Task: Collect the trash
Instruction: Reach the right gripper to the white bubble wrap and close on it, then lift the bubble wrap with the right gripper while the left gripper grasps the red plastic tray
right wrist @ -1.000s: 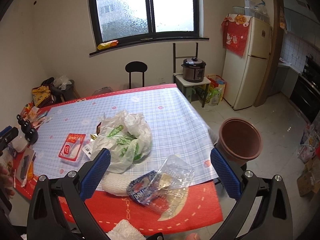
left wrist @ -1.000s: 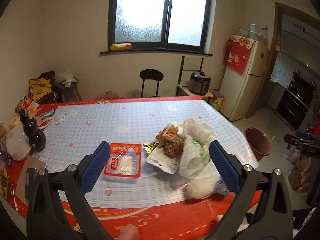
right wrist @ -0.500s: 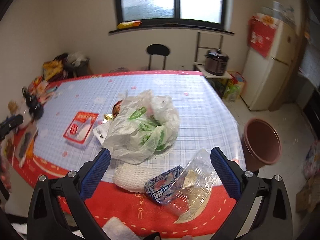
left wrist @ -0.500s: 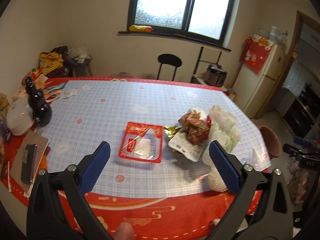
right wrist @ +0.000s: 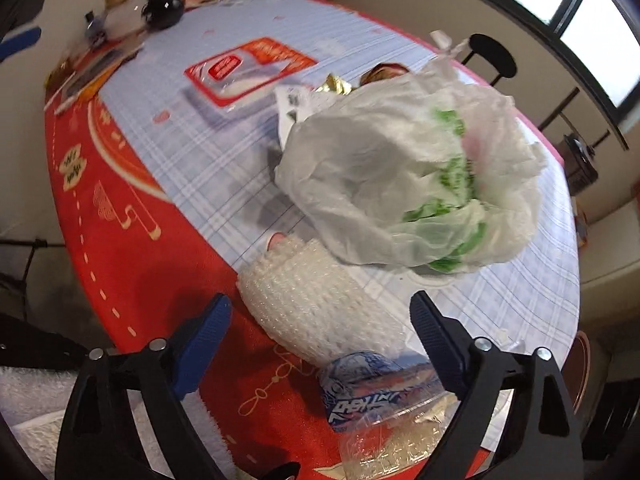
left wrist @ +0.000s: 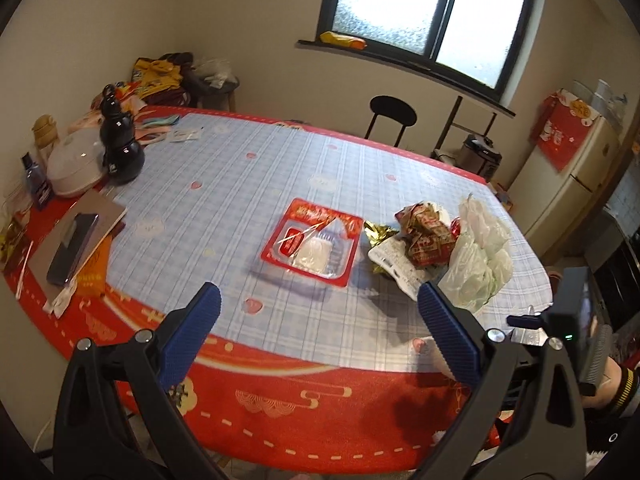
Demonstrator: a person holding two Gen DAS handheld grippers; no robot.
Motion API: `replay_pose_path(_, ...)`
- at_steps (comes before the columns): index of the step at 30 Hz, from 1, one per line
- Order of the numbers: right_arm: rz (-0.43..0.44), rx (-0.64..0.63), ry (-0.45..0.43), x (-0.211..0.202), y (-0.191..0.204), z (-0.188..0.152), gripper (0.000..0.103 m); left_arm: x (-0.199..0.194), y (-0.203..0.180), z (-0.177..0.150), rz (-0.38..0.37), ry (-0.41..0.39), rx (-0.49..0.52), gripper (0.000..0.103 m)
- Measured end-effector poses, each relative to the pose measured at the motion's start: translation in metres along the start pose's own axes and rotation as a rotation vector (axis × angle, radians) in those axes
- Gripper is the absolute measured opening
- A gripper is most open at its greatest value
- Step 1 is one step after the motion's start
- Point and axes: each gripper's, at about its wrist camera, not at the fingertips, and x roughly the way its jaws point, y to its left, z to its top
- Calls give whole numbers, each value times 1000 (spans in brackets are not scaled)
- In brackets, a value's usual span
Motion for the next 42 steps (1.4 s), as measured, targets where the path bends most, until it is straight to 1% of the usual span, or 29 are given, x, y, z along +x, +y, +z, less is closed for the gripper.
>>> replay_pose_path(2, 10, -45, 28, 18, 7, 2, 83, -3, 3, -7, 25, 4, -17, 97)
replay_pose_path(4, -13, -82, 52, 30, 11, 1, 83, -8, 5, -15, 47, 5, -37, 97)
replay_pose_path(6, -18, -114, 71, 42, 15, 0, 83, -13, 8, -23, 73, 9, -60, 97)
replay_pose_path(8, -12, -141, 79, 47, 18, -1, 74, -17, 9, -30, 92, 16, -73, 97)
replay_pose_path(9, 1, -153, 78, 50, 20, -1, 58, -19, 9, -34, 105, 22, -78, 97)
replay_pose_path(10, 10, -155, 75, 50, 22, -1, 51, -20, 9, -38, 116, 25, -82, 97)
replay_pose_path(11, 17, -153, 59, 47, 22, -1, 48, -23, 8, -42, 126, 27, -87, 97)
replay_pose_path(12, 33, -150, 35, 43, 22, -1, 42, -25, 7, -45, 132, 28, -94, 97)
replay_pose_path(13, 60, -143, 4, 36, 22, -1, 40, -26, 7, -48, 136, 28, -100, 97)
replay_pose_path(18, 211, -67, -143, 0, 7, 3, 37, -27, 0, -53, 141, 20, -120, 97)
replay_pose_path(22, 322, 20, -256, -28, -16, 5, 37, -23, -12, -51, 127, 14, -106, 97)
replay_pose_path(25, 380, 103, -327, -52, -37, 4, 37, -20, -20, -47, 113, 14, -84, 97)
replay_pose_path(28, 421, 184, -401, -76, -49, 2, 37, -15, -24, -41, 102, 12, -66, 97)
replay_pose_path(31, 444, 256, -470, -97, -64, -5, 37, -7, -23, -36, 86, 18, -52, 97)
replay_pose_path(34, 456, 355, -505, -110, -81, -15, 37, 2, -19, -30, 63, 33, -38, 96)
replay_pose_path(36, 461, 432, -515, -111, -90, -23, 37, 11, -16, -25, 43, 43, -32, 96)
replay_pose_path(38, 425, 486, -516, -110, -94, -30, 37, 19, -14, -19, 26, 53, -24, 96)
replay_pose_path(40, 359, 524, -505, -109, -96, -35, 37, 31, -11, -13, 7, 66, -9, 96)
replay_pose_path(42, 321, 563, -510, -108, -98, -39, 36, 45, -7, -5, 17, 88, 12, 96)
